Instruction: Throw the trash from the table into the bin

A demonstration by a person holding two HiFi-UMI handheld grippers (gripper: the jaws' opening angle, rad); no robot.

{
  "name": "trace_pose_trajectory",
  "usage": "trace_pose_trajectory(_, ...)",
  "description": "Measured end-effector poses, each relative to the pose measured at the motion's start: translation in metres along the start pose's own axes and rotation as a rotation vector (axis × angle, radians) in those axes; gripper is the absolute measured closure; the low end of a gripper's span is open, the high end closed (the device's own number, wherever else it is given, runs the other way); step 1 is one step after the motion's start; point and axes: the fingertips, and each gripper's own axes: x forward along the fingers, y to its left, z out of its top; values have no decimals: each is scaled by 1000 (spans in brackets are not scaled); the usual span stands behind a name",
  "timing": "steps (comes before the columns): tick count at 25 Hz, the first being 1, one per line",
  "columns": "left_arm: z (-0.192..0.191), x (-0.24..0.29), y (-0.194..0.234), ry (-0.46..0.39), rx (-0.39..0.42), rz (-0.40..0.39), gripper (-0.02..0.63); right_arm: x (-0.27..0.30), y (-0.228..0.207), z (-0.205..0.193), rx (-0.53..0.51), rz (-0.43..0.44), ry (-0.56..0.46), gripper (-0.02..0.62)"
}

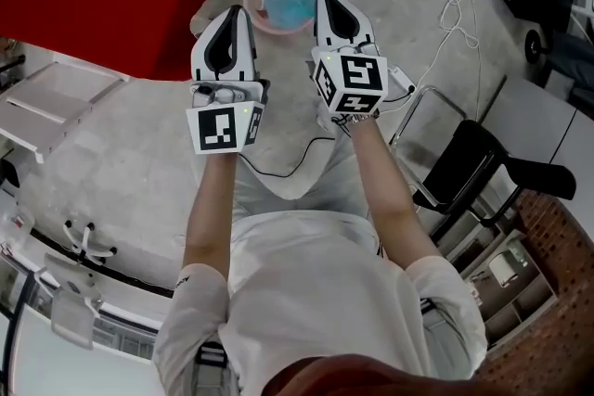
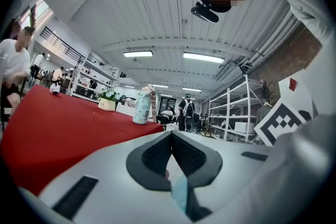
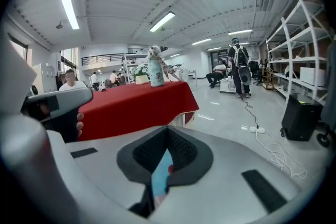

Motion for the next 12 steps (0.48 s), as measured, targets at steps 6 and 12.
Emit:
trace_pose_trajectory(6,-59,6,14,6,3,10,601,34,-9,-61,-18,10,21,588)
trace_pose_trajectory(12,-90,13,19,7,3,6,601,56,-13,-101,0,-4,46,584)
